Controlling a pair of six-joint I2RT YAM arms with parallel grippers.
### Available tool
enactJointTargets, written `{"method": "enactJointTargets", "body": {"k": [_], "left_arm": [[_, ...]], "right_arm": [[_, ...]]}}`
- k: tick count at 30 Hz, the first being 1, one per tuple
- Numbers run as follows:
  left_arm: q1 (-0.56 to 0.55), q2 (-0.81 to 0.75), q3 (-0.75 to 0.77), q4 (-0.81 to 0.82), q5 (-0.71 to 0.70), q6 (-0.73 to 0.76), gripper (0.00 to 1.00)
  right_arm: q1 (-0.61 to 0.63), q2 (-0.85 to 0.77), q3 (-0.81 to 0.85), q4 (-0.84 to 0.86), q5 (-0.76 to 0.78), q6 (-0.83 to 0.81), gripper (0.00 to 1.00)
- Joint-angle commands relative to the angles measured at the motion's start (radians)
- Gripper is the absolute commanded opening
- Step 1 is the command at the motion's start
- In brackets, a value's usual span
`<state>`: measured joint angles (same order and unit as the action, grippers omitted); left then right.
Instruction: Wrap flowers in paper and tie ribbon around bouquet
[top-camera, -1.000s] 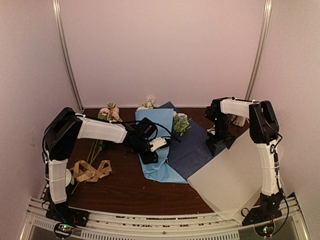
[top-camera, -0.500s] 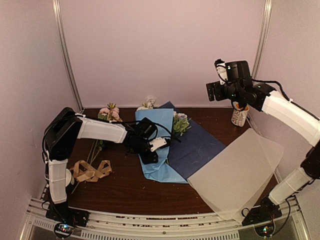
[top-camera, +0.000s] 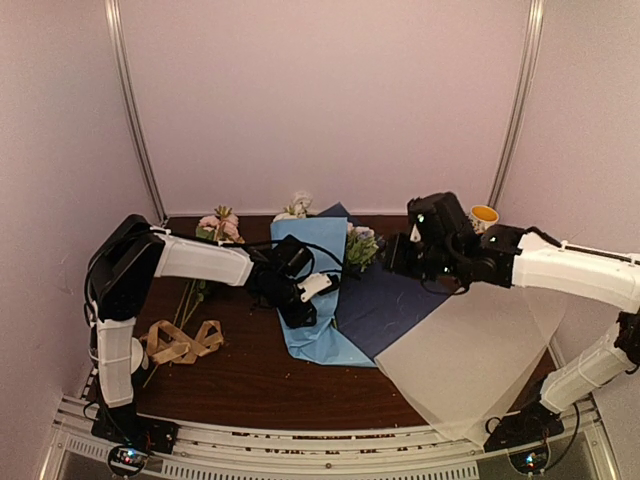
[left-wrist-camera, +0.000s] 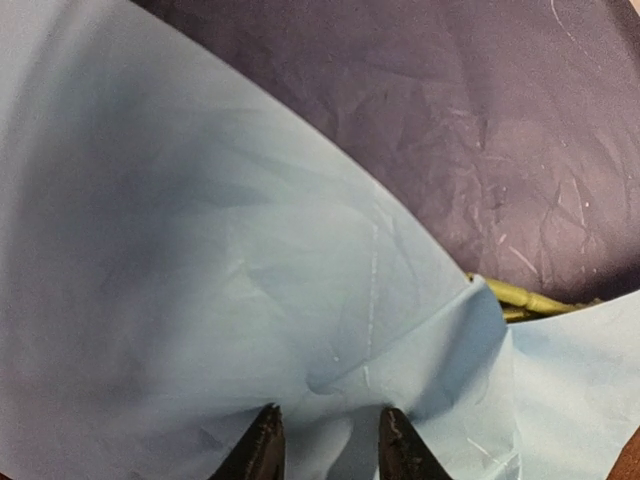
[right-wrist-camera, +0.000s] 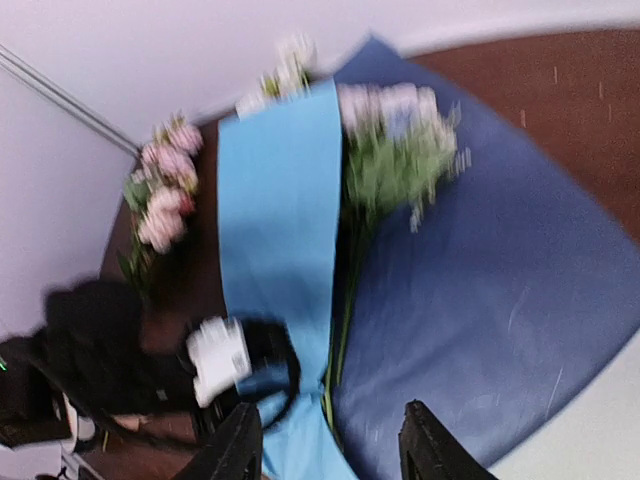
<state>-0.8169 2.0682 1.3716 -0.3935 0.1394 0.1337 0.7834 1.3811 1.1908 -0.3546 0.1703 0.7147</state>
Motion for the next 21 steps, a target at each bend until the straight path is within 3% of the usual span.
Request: {"method": "enactJointTargets", "body": {"k": [1, 4, 11, 17, 21], "left_arm": [[-0.001, 0.028, -0.044, -0.003, 0.055, -0.052, 0.36], [-0.002, 0.030, -0.054, 0.014, 0.049, -0.058, 0.36], [-0.001, 0.032, -0.073, 0.071, 0.046, -0.060, 0.36], [-0.001, 0.032, -0.087, 0.064, 0.043, -0.036, 0.36], [-0.001, 0.030, -0.108, 0.067, 0.059, -0.029, 0.36]], "right_arm": [[0.174, 0.001, -0.197, -0.066, 0.000, 0.505, 0.46], [0.272, 0.039, -0.257, 0.025, -0.018, 0.675, 0.43], [0.345, 0.195, -0.246, 0.082, -0.165, 0.945, 0.31], [0.396, 0.228, -0.288, 0.091, -0.169, 1.192, 0.31], [0.406, 0.274, -0.255, 0.001, -0.129, 1.299, 0.33]]}}
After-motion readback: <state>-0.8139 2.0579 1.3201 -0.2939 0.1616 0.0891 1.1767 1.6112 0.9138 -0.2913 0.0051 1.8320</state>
